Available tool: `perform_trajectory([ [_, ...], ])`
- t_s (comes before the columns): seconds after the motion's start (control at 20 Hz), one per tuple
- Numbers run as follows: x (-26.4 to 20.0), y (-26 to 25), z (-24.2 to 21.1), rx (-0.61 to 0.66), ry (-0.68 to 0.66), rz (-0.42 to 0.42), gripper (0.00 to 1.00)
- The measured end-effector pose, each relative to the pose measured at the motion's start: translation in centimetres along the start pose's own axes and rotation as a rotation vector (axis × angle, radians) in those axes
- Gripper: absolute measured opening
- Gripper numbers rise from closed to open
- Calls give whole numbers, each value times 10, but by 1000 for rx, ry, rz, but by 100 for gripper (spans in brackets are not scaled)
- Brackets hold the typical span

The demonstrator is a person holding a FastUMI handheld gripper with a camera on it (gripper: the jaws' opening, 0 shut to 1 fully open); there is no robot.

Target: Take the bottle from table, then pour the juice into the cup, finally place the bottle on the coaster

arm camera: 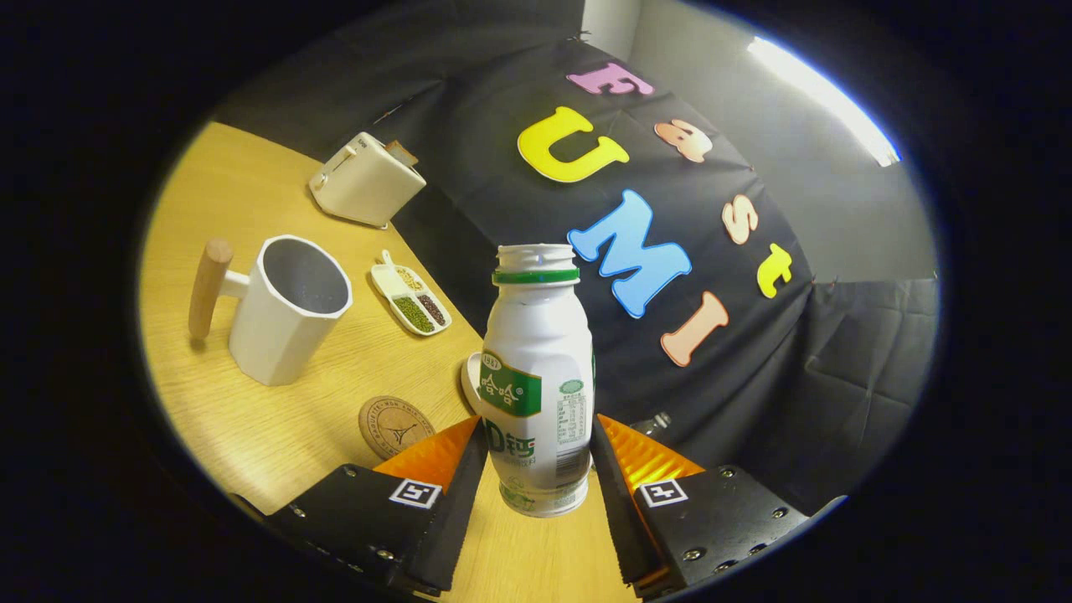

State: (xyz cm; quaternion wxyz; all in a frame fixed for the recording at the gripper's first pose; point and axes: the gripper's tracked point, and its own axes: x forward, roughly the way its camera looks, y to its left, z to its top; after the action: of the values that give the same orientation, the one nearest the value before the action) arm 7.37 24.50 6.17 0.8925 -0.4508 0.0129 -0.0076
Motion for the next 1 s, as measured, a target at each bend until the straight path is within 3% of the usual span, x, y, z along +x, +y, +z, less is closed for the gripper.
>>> perform_trajectory([
  [0.3, 2, -1, 18, -230, -35, -75, 71],
  [1.0, 11, 7, 33, -524, -57, -142, 71],
])
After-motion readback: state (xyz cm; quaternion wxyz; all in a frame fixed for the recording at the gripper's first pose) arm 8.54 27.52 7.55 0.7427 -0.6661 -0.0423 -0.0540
